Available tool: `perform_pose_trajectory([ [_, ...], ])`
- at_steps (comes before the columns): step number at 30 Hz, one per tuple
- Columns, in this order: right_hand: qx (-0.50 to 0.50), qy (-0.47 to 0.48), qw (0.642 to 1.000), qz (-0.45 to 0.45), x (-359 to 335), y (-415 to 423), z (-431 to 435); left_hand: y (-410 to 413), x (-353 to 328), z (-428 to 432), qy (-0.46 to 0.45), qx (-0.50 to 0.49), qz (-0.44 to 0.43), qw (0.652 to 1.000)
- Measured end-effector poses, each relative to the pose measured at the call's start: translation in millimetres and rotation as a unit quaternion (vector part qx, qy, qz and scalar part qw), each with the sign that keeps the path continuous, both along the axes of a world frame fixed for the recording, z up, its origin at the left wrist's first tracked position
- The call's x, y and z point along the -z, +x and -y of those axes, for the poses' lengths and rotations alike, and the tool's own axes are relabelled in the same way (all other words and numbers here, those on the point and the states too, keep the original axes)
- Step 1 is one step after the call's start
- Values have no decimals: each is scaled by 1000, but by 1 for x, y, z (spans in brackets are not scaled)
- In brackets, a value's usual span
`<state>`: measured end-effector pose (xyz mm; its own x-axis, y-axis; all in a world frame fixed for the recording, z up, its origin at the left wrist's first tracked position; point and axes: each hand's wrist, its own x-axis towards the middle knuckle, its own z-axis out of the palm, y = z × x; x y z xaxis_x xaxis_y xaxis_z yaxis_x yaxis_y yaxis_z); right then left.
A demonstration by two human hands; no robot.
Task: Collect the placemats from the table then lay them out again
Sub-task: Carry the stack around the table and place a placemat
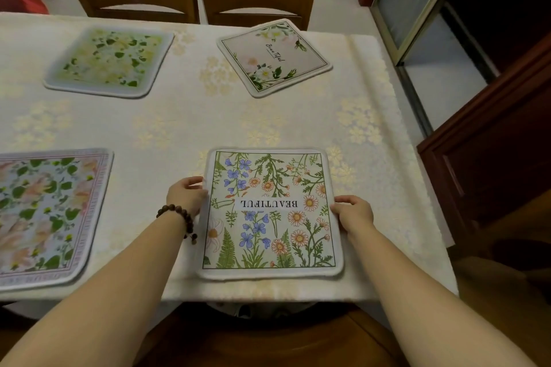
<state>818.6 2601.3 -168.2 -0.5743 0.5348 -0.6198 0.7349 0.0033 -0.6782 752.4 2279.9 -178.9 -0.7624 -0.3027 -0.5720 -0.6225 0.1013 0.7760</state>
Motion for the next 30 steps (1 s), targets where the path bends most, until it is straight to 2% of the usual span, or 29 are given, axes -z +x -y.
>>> perform_pose_trajectory([
  [7, -11, -38, 999, -28, -5, 4, -13, 7, -11, 0, 39, 0, 3, 999],
  [12, -31, -56, 997, -53, -14, 19, -23, 26, -25, -1, 100, -95, -4, 990],
  [19, -14, -82, 993, -88, -19, 53, -13, 81, -31, 12, 150, -163, -28, 975],
  [26, 34, -145, 984, -101, -6, 89, 15, 115, -24, 8, 168, -157, 13, 973],
  [30, 39, -147, 984, -93, -2, 93, 27, 124, -21, 1, 178, -133, 16, 975],
])
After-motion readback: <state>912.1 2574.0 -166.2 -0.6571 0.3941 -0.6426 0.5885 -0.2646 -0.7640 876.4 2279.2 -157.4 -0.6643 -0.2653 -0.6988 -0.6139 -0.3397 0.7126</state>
